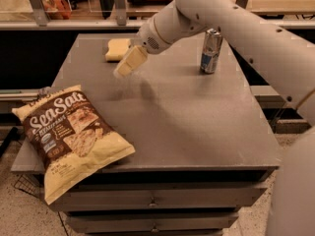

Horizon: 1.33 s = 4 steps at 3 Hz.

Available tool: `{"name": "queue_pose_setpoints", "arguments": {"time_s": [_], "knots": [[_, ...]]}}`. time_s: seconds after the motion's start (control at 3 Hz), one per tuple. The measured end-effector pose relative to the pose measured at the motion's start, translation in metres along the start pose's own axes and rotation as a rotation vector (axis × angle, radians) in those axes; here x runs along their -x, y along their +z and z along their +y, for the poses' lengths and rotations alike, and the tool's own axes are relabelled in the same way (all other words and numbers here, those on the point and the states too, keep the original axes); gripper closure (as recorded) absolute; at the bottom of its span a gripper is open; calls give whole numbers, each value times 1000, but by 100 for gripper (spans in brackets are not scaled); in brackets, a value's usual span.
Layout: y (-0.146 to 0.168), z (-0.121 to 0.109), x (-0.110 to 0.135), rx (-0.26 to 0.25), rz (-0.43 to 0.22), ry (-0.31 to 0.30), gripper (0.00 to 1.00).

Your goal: Move sponge near brown chip bag

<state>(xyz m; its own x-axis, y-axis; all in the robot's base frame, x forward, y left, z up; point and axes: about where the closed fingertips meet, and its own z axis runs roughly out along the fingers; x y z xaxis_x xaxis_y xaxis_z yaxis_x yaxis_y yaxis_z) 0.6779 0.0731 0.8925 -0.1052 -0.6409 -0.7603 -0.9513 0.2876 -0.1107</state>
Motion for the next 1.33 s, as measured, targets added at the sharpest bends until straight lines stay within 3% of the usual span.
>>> {"name": "queue_pose_setpoints", "arguments": {"time_s": [0.33,0.67,1.33], "knots": [[27,-37,16,-48,-50,33,0],[49,-67,13,-101,-62,78,0],[80,-104,-5,-177,-41,164,0]]}}
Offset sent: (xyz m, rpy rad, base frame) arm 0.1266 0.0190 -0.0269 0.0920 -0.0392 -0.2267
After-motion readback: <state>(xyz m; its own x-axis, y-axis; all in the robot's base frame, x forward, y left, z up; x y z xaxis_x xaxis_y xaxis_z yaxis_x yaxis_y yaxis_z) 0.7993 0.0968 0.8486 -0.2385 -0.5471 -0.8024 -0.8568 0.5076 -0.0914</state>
